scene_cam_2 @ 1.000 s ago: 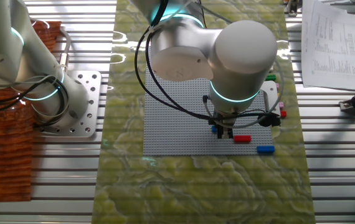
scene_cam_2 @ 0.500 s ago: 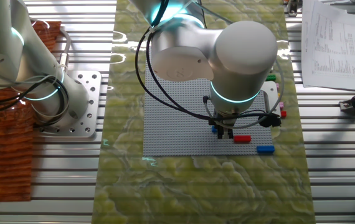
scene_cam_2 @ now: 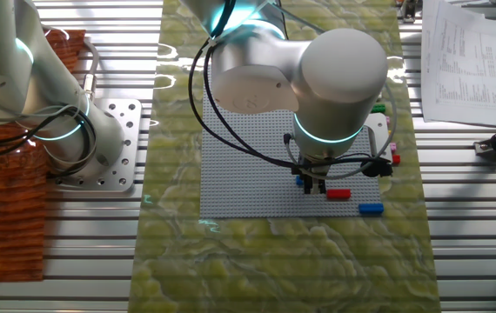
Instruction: Stack small Lego blocks randomly, one at a time
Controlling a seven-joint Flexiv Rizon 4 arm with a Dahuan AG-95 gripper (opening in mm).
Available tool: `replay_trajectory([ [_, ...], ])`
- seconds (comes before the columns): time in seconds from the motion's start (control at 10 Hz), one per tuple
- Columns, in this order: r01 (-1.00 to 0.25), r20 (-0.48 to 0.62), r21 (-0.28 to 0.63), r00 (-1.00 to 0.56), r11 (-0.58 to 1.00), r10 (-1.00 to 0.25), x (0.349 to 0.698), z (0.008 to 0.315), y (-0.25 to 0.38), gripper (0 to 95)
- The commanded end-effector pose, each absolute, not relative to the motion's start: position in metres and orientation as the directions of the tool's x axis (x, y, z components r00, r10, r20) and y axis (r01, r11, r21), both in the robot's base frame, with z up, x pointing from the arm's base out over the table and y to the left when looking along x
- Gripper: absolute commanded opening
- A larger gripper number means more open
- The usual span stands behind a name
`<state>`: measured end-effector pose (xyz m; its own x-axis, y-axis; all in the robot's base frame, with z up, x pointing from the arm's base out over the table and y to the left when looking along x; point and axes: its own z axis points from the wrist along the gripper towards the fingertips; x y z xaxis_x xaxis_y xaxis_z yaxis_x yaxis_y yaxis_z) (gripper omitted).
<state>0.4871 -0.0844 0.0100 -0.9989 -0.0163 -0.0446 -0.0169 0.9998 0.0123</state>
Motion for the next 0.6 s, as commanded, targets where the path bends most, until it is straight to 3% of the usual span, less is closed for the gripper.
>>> replay_trajectory([
  [0.1,-0.018,-0.042,0.010,-0.999,1.000,-0.018,0.4871,-0.0054,-0.0850,0.0],
  [0.5,-0.014,-0.042,0.014,-0.999,1.000,-0.014,0.4870,-0.0036,-0.0849,0.0],
  [0.6,-0.016,-0.042,0.015,-0.999,1.000,-0.016,0.4869,0.0002,-0.0847,19.0],
])
